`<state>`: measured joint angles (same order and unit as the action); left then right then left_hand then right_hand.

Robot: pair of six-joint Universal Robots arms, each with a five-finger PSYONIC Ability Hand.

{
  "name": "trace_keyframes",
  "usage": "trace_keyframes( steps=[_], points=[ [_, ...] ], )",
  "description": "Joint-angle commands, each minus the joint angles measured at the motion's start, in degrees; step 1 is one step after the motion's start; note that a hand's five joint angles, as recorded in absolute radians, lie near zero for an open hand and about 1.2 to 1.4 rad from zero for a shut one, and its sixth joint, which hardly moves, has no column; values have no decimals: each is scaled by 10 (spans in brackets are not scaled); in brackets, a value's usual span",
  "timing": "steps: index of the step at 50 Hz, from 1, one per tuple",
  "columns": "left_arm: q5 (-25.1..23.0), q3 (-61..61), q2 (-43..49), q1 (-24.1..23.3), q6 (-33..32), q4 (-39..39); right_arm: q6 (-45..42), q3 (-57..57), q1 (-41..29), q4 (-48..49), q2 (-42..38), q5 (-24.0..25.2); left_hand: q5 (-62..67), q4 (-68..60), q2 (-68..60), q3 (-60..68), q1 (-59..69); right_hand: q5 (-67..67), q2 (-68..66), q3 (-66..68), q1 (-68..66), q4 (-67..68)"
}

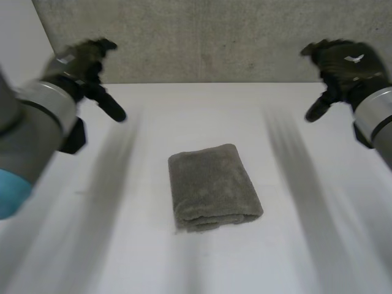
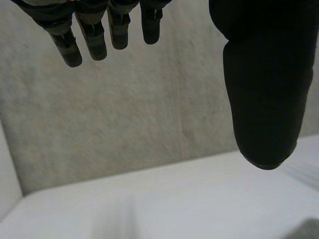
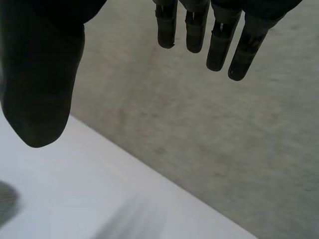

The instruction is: Fold the towel.

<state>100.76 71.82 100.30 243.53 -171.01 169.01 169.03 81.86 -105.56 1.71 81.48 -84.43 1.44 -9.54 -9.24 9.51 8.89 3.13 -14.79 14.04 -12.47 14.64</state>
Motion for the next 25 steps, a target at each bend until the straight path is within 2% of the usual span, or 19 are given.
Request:
trace_keyframes(
  steps=[1,3,6,25],
  points=[
    [-63,14,-38,48,2,-3,-2,-19,23,-35,7,-19,-14,-5,-8,5,11,-31,48,-40,25,-46],
    [-83,15,-39,63,3,-1,0,-23,21,-44,7,-18,-14,-5,-8,5,12,-31,48,-40,25,-46],
    [-94,17,-38,63,7,-2,0,-21,21,-43,7,-14,-14,-5,-8,5,12,-31,48,-40,25,-46],
    [-94,51,-48,47,2,3,1,-1,18,-40,2,20,-14,-5,-8,5,11,-31,48,-40,25,-46]
  ],
)
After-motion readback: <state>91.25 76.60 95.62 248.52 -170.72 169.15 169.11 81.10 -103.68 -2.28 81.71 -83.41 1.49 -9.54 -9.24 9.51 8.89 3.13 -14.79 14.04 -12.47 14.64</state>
